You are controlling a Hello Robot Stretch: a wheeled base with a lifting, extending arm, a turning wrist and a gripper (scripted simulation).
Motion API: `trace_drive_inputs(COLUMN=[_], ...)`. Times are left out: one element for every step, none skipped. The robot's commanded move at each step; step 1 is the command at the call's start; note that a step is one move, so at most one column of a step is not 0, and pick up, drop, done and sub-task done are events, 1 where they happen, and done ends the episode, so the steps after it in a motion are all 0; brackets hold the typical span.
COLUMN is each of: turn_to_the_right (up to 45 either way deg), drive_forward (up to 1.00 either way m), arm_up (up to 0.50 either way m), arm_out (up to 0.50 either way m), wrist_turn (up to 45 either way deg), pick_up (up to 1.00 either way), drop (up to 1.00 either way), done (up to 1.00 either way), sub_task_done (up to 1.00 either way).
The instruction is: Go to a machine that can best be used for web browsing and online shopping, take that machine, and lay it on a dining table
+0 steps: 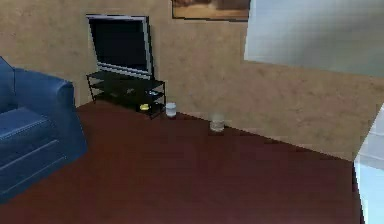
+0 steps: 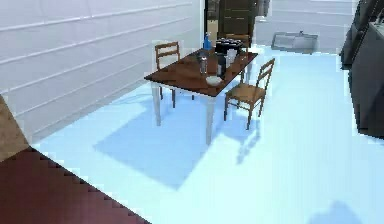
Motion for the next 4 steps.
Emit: trace_drive_inputs(turn_to_the_right=[45.0, 21.0, 0.0, -45.0], drive_forward=[0.00, 0.00, 0.25, 0.00], arm_up=[0.00, 0.00, 0.00, 0.00], arm_out=[0.00, 0.00, 0.00, 0.00], wrist_turn=[0.0, 0.0, 0.0, 0.0], pick_up=[0.00, 0.00, 0.00, 0.00], drop=[0.00, 0.00, 0.00, 0.00], done=[0.00, 0.00, 0.00, 0.00], sub_task_done=[0.00, 0.00, 0.00, 0.00])
